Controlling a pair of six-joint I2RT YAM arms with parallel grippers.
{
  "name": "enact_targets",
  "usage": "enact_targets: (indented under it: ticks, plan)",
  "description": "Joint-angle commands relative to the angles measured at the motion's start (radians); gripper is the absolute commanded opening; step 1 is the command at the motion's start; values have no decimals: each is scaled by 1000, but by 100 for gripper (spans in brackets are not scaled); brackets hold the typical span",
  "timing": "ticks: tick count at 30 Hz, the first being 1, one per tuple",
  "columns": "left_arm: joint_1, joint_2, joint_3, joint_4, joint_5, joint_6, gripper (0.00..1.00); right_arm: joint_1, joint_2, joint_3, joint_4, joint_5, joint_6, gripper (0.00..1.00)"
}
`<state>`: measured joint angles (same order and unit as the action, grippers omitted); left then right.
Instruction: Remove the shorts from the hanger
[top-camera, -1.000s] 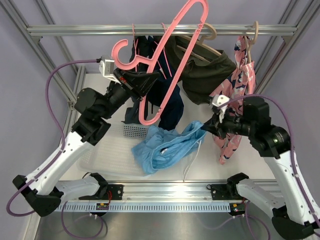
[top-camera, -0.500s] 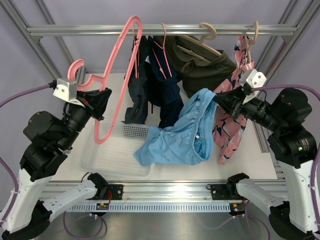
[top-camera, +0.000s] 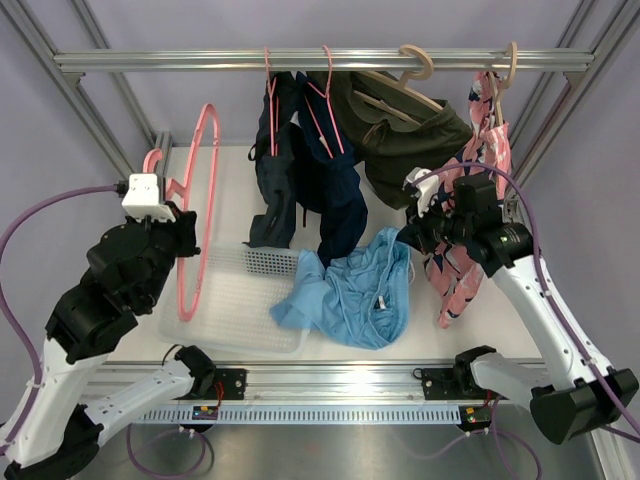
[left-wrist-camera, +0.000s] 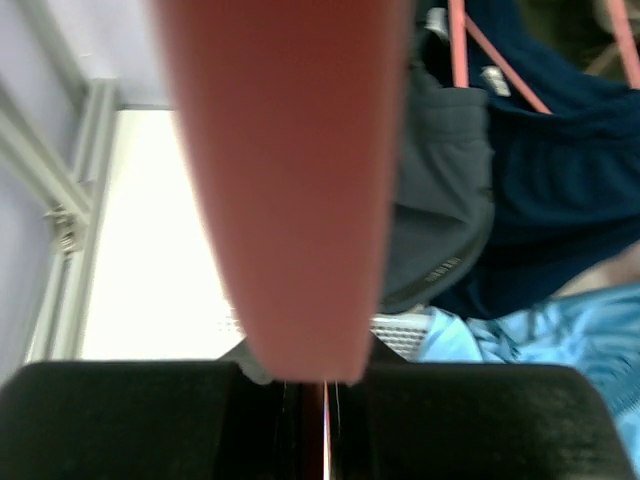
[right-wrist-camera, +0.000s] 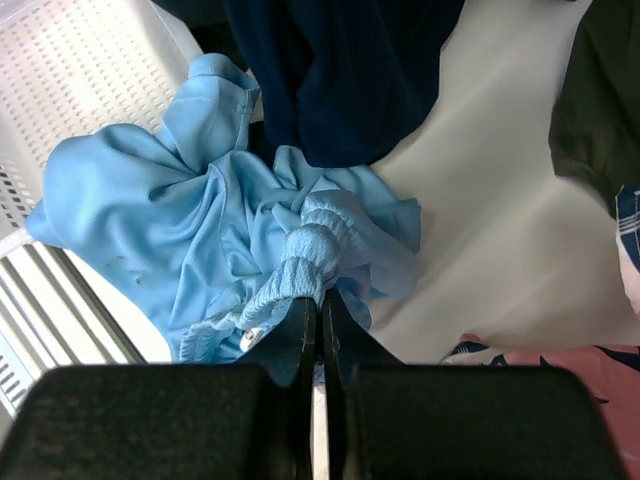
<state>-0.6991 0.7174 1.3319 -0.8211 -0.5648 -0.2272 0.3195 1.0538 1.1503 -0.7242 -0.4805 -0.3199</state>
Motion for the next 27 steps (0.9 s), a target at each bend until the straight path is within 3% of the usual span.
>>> enact_targets:
  ticks: [1,3,4,5,6,7,9,11,14,22,27]
  plan:
    - [9,54,21,42,-133,-15,0,-5,70,20,63,-24,-36,9]
    - [70,133,76,43,-84,-12,0,-5,89,20,34,-113,-85,28]
    - [110,164,99,36,-39,-12,0,-5,89,29,20,-142,-105,50]
    - [221,225,145,25,88,-26,0,-5,86,37,-18,-197,-154,78]
    - [289,226,167,25,164,-35,0,-5,81,37,-30,-219,-174,79]
    - [346,287,185,19,242,-47,0,-5,63,35,-38,-239,-185,98]
    - [490,351,246,16,431,-72,0,-4,40,22,-44,-283,-217,100]
    - [556,448,289,39,611,-98,0,-5,14,5,-55,-317,-243,99]
    - [635,551,380,77,733,-109,0,-5,-3,-6,-61,-328,-248,100]
    - [698,720,622,111,772,-83,0,-19,-41,-32,-46,-337,-257,100]
    - [776,766,642,131,821,-70,0,-30,-41,-41,-29,-357,-237,100]
